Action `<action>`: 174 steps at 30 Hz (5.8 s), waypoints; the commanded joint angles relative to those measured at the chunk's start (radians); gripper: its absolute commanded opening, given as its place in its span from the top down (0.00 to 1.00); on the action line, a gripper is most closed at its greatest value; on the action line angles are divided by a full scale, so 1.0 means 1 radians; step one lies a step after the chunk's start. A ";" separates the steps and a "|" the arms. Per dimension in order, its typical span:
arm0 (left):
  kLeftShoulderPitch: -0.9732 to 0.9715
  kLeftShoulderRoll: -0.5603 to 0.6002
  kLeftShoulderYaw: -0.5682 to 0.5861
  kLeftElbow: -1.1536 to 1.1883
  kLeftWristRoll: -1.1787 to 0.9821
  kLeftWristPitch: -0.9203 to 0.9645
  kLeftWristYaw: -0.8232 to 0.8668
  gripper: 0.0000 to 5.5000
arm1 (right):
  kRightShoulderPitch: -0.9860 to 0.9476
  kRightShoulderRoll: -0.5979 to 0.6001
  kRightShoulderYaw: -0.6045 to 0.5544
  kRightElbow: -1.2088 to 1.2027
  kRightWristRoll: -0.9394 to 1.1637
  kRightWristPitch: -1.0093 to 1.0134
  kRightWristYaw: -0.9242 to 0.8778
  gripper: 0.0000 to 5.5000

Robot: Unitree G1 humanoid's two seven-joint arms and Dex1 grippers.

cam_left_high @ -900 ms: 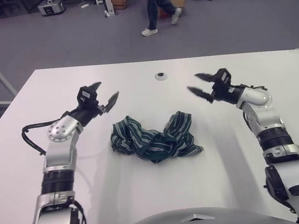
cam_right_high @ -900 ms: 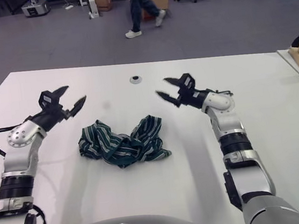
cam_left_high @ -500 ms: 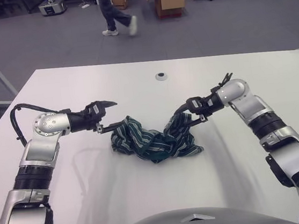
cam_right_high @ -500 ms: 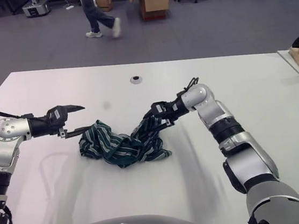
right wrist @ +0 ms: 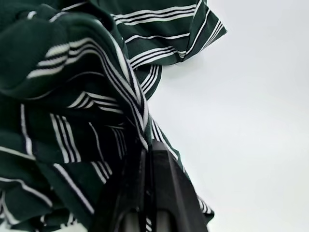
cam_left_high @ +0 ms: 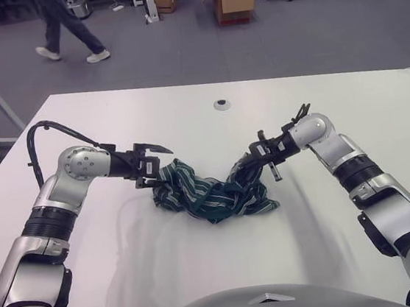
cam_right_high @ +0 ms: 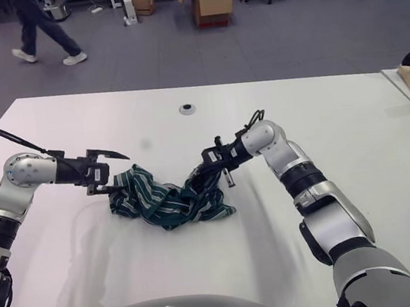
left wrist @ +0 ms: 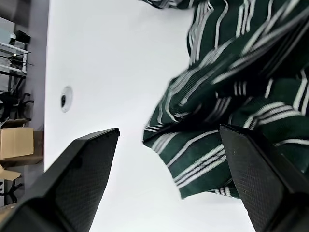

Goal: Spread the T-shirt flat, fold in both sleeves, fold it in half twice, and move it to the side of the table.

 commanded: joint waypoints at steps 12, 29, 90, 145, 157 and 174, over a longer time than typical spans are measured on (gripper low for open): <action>-0.062 -0.080 -0.057 0.112 0.068 -0.129 0.062 0.65 | -0.015 -0.007 -0.004 -0.050 0.006 0.008 0.006 1.00; -0.022 0.133 0.221 -0.224 -0.536 0.386 -0.242 0.99 | -0.049 -0.306 -0.297 -0.322 0.370 0.446 0.233 1.00; -0.958 -0.285 0.231 0.787 -0.183 0.320 0.391 0.99 | -0.790 -0.070 -0.348 0.616 0.085 0.177 -0.530 1.00; 1.130 0.058 0.315 -0.590 0.065 -0.020 0.349 0.93 | 1.187 -0.545 -0.289 -1.050 0.228 0.503 -0.209 1.00; 1.255 0.317 0.491 -0.746 -0.618 0.320 0.027 0.55 | 1.191 -0.574 -0.580 -1.062 0.499 0.612 -0.149 0.59; 0.778 -0.018 0.199 -0.565 -0.318 0.719 0.481 0.50 | 0.829 -0.350 -0.483 -0.865 0.519 0.674 -0.364 0.53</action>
